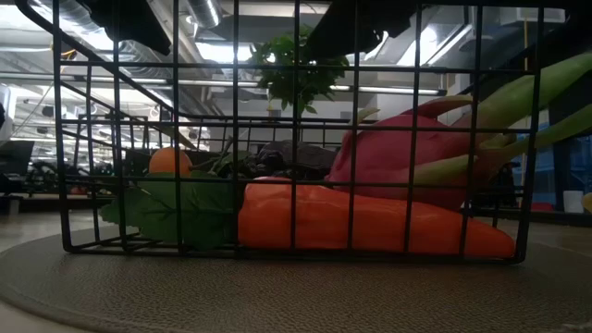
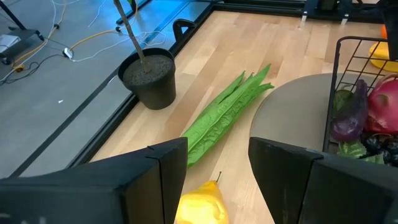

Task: Build produce basket
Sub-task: Put the starfruit into the black wire basket

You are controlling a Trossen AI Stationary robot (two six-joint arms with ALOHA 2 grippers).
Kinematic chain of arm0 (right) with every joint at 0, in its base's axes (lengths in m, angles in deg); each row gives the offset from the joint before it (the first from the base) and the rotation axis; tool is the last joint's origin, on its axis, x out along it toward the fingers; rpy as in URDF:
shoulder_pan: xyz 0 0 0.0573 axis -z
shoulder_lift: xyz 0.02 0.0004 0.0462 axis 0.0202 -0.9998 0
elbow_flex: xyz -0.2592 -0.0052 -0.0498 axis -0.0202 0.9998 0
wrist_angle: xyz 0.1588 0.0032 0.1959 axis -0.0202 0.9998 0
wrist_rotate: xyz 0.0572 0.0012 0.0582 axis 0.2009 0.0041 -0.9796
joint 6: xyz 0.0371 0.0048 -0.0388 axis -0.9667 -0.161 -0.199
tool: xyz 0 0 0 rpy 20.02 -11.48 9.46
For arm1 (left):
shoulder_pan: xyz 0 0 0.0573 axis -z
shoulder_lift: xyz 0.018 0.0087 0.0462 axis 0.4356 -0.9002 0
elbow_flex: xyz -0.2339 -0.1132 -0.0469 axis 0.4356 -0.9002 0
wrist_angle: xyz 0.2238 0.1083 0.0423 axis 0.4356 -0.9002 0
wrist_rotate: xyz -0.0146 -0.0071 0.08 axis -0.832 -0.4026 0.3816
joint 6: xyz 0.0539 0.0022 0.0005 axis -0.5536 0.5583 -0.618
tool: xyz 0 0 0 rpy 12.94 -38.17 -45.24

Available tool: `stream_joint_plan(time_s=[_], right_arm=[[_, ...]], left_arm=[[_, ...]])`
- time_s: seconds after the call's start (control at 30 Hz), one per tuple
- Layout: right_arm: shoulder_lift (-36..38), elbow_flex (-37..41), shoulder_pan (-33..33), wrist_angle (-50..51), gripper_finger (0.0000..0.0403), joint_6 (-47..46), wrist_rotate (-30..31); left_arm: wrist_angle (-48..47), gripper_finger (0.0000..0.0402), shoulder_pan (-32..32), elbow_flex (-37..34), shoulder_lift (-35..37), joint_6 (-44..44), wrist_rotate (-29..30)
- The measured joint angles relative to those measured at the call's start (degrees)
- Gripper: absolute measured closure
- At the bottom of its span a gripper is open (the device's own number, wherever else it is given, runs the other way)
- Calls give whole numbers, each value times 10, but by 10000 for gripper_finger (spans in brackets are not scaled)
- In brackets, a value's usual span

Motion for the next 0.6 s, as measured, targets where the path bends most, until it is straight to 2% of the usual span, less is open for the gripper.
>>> stream_joint_plan(time_s=[0.17,0.3,0.43,0.6], right_arm=[[0,0,0,3,250,-33,7],[10,0,0,24,250,-70,74],[39,0,-2,100,250,-141,134],[94,0,-9,228,250,-227,131]], left_arm=[[0,241,0,0,0,-1,0],[0,241,0,0,0,-20,0],[0,241,0,0,0,-30,0],[0,241,0,0,0,-31,0]])
